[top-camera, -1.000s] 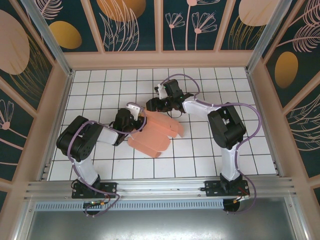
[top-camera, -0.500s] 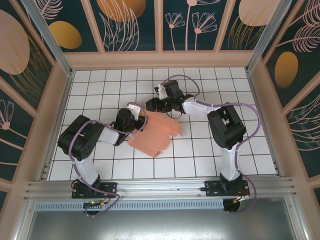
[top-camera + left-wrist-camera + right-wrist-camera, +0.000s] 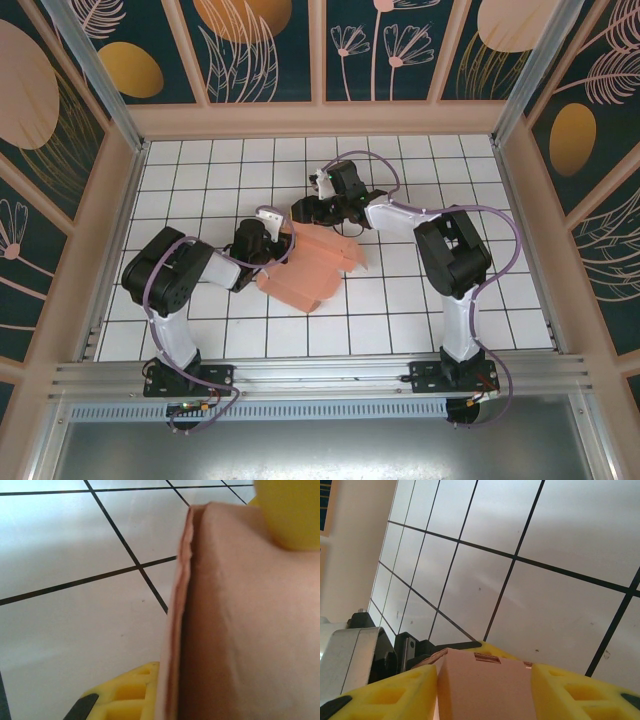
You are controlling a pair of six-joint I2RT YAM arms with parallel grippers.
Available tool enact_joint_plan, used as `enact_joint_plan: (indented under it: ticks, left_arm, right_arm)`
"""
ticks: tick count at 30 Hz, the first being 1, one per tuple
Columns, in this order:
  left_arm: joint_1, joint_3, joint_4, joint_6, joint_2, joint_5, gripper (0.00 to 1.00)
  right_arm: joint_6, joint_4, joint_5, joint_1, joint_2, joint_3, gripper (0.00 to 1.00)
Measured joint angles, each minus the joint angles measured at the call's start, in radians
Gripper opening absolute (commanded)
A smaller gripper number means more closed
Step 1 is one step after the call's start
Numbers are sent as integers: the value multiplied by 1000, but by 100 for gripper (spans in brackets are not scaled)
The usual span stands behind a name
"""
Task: Fold the paper box
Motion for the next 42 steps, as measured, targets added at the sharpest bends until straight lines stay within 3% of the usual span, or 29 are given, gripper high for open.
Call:
enact_joint_plan:
  ticks: [2, 4, 9, 11, 17, 23, 26, 42]
  left_arm:
    - [0, 0, 0, 0, 0, 0, 17]
    - [-1, -1, 1, -9, -3, -6, 19]
    - [-1, -13, 3, -16, -37, -12, 9]
    - [-1, -14, 0, -14, -40, -12, 0]
    - [-1, -14, 0, -19, -40, -7, 0]
    - [-1, -16, 6, -21, -40, -6, 0]
    - [-1, -16, 12, -35, -40, -5, 0]
    - [4, -16, 161, -285, -40, 26, 0]
  right_arm:
    - [2, 0, 0, 0, 0, 0, 51]
    - [3, 0, -1, 0, 0, -2, 51]
    - [3, 3, -5, 0, 0, -5, 51]
    - [3, 9, -5, 0, 0, -6, 52]
    - [3, 18, 0, 0, -8, -19, 57]
    - [16, 15, 34, -9, -69, -81, 75]
    - [29, 18, 66, -33, -140, -134, 81]
    - [84, 216, 310, -297, -811, -625, 79]
